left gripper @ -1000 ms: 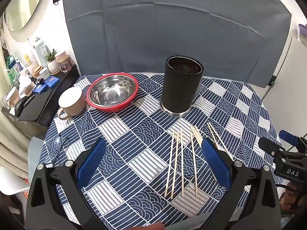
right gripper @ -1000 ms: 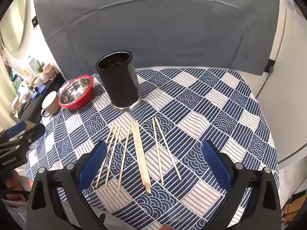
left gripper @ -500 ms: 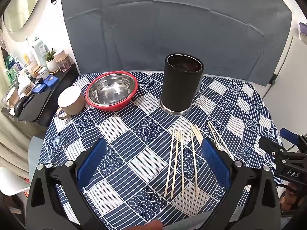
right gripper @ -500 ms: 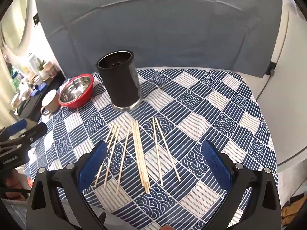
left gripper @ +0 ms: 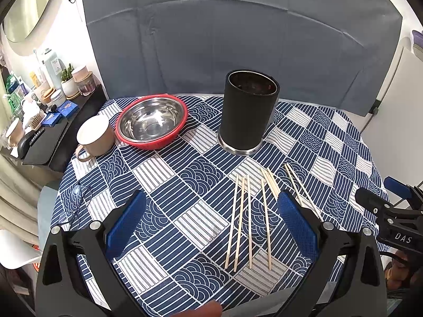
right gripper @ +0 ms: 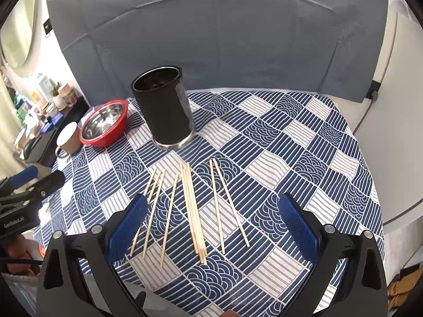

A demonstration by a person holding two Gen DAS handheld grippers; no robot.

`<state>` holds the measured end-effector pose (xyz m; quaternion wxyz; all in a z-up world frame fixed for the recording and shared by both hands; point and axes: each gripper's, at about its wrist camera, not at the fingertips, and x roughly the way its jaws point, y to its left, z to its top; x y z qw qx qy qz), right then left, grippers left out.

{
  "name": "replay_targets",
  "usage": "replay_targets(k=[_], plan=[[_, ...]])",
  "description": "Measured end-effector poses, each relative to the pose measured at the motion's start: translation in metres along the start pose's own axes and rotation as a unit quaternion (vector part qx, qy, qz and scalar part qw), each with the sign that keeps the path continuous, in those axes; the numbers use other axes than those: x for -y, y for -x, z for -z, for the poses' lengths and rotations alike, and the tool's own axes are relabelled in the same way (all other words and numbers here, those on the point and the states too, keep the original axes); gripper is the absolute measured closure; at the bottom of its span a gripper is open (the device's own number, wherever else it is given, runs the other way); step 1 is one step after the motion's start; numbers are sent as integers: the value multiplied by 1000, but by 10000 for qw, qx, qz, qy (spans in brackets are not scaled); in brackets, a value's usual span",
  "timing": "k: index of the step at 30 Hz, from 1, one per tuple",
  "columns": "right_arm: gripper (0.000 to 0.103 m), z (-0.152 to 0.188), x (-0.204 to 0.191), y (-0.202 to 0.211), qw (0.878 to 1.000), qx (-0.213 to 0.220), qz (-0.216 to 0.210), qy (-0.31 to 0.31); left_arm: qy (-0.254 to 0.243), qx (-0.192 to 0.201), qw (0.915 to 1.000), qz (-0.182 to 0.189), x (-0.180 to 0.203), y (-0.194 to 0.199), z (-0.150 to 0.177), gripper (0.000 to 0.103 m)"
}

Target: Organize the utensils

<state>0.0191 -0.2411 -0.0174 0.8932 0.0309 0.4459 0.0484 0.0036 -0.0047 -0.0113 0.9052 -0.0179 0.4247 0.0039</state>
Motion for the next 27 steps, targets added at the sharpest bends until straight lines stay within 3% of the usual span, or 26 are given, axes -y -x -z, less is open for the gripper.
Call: replay_targets(k=[27], plan=[[8,0,-1,-5,9999,-108,-23,11,-87,-153,9998,32,4,-7,-3,6]])
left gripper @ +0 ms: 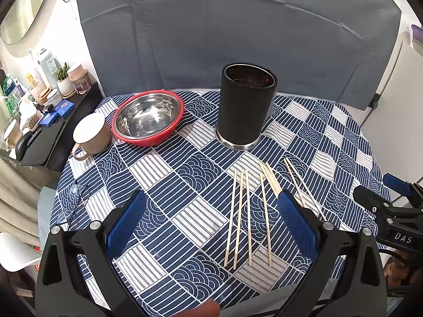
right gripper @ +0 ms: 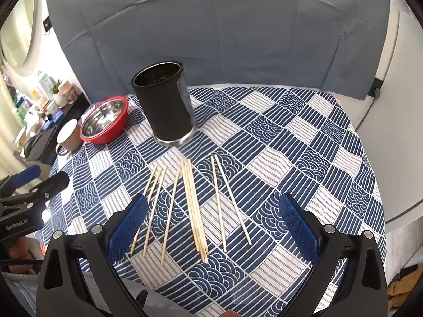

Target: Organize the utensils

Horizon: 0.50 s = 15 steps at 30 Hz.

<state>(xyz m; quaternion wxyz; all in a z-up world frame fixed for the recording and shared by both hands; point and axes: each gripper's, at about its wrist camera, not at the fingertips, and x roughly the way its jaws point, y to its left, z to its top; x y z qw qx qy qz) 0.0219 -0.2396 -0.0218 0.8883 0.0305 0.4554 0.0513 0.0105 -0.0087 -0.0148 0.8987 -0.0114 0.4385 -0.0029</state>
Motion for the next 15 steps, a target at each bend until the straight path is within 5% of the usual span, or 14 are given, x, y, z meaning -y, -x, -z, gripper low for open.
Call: replay_targets(k=[15], plan=[[8,-1,-2,-3,10000,-43,21,27,3,-58,10000,32,-2,-6,-1,6]])
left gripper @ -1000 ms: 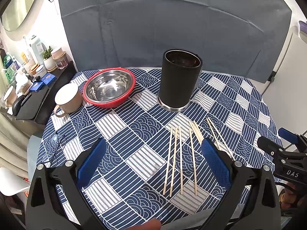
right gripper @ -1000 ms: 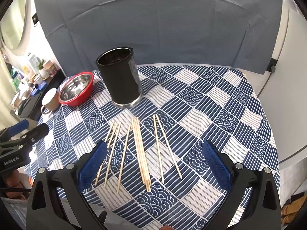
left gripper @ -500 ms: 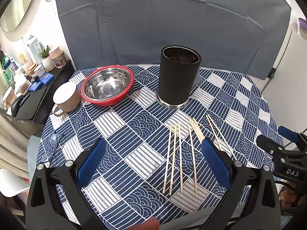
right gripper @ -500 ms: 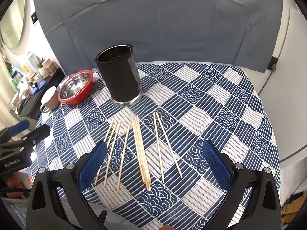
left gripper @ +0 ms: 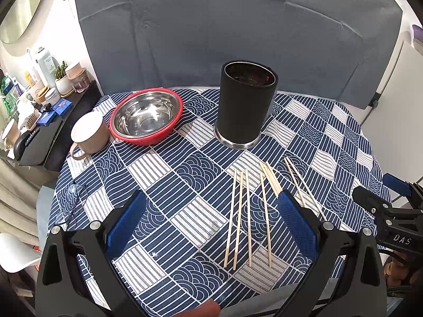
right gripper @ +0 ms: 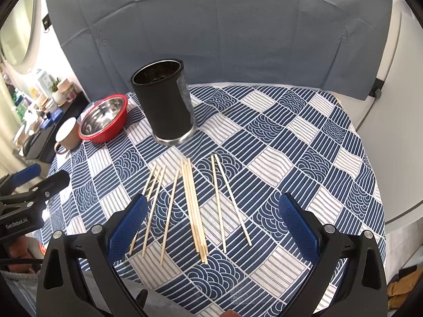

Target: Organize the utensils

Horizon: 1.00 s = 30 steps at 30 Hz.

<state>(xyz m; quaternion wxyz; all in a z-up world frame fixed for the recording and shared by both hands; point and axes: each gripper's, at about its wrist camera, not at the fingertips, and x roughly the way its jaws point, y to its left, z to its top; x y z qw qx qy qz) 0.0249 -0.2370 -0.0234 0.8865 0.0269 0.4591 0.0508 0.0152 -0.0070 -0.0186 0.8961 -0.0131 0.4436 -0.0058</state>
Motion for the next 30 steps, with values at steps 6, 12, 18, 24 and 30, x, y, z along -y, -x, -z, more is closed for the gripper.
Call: replay_targets(k=[6,12,18,24,30], plan=[[8,-1,-1,-3,10000,-26,4,15,-8,-75,10000,12,1,-3,0,6],[8,-1,1,-7,9999,-98,8,-28,1,-162,9999,17,1,-7,-1,6],[8,-2,1,-13,9998,-199,-2,-35,12,-291,9996,10,1,-14,-2,6],[8,-3,4,-24,9991,-408,-44,-84,16,-545,9985,26,-1,-24,-3,6],[8,-3,4,-32,9984,-550,-104,-58,-1,-768,9970,36,0,-35,-3,6]])
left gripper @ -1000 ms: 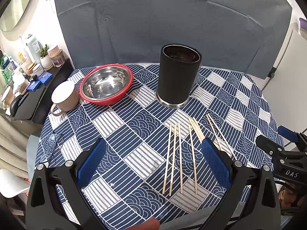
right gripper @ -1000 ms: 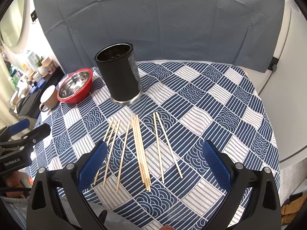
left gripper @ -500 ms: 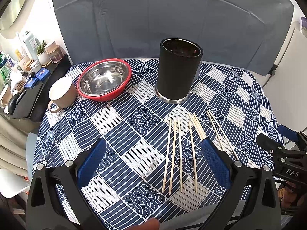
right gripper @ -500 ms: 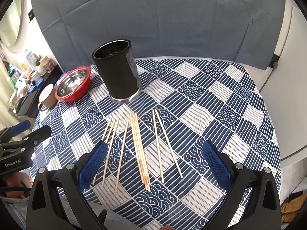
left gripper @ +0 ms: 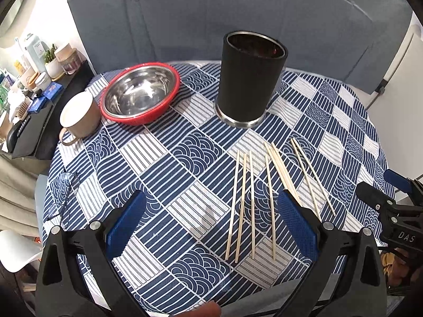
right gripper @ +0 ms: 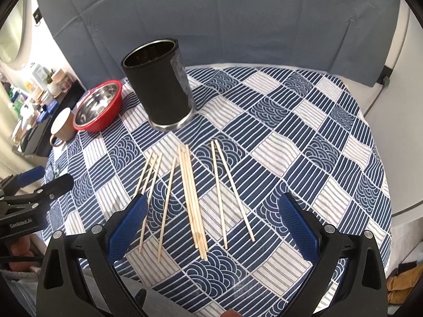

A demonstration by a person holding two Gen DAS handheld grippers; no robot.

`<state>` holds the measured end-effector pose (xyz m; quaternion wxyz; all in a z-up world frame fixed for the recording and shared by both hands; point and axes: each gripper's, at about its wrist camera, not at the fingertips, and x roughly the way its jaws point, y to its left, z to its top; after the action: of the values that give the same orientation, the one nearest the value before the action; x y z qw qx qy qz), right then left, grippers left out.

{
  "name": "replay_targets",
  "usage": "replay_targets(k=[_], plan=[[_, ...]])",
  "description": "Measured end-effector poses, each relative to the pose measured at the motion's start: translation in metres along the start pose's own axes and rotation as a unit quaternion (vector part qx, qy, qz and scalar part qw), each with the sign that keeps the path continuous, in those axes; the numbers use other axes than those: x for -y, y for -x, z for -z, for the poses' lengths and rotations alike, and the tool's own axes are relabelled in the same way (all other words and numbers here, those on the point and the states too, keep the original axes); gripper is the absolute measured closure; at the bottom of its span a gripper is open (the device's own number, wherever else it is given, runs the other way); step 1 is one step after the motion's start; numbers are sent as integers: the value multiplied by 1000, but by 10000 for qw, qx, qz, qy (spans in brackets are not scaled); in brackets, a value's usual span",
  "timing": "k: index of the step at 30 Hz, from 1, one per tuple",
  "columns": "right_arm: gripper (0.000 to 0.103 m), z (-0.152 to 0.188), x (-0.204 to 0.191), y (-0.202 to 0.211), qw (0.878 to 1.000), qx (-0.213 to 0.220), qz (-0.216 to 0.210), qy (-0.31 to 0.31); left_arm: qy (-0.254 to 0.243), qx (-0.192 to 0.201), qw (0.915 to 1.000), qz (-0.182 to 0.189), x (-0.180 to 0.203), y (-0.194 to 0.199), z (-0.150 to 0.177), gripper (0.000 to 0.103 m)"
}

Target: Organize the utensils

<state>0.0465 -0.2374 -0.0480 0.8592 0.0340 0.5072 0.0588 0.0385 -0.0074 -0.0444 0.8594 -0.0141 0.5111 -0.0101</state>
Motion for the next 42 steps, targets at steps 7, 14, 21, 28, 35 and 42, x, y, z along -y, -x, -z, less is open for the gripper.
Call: replay_targets(k=[7,14,21,28,35,42], plan=[[8,-1,19,-14,9994,-235,35,-257,49,-378,9993,25,-6,-19,-1,6],[8,5,37,-33,9978,-479,384,-254,-75,-846,9964,53,-3,-47,9,6],[8,16,54,-59,9941,-831,669,-188,-26,-1228,9924,68,-5,-77,18,6],[8,29,63,-86,9898,-1181,789,-128,54,-1529,9882,8,-6,-107,25,6],[8,33,59,-105,9876,-1286,896,93,-18,-1704,9853,-78,1,-133,30,6],[8,32,65,-124,9847,-1365,1058,249,-178,-1721,9845,-272,3,-151,30,6]])
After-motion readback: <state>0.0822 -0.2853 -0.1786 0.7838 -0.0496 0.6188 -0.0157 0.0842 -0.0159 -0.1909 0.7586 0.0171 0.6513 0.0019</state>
